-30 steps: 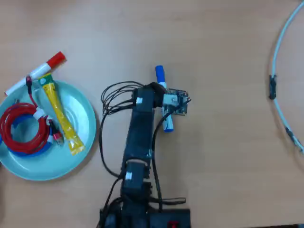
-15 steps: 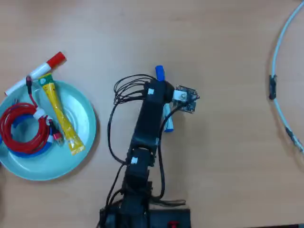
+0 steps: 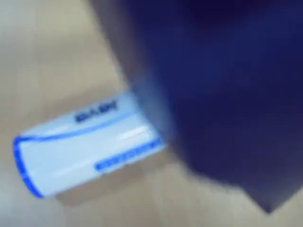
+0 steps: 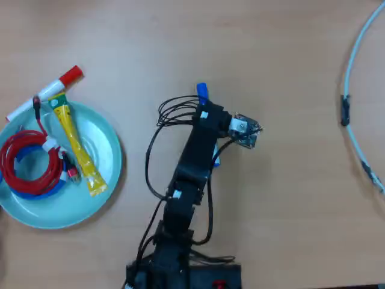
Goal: Pick up the blue pen and put it in the green bowl
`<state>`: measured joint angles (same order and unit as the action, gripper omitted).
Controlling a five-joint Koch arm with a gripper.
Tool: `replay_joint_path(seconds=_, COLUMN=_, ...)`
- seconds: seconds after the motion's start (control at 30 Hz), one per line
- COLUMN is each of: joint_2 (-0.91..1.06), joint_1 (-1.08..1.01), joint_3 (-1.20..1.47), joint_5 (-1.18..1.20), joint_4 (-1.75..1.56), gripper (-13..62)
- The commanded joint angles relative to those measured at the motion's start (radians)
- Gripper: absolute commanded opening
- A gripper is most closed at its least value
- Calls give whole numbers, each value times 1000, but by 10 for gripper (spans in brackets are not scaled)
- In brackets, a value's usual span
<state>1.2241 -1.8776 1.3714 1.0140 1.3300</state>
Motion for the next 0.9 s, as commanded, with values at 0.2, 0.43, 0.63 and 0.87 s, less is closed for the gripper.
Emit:
replay_joint_path(seconds=0.2, joint_2=-67, joint_1=25, joint_3=-86, joint_5=81, joint_4=-63, gripper=368)
replay_joint_path(seconds=0.43, joint_2=-107, joint_1=25, joint_3=-81, joint_5=81, joint_4=-81, gripper=369)
replay_joint_path(seconds=0.63, joint_2=-127, joint_1=23, joint_3=-75, joint_5=80, joint_4=-83, gripper=367)
replay_joint_path(seconds=0.87, joint_2=-133, joint_1=25, joint_3=-55, joint_5=80, joint_4=-83, gripper=205)
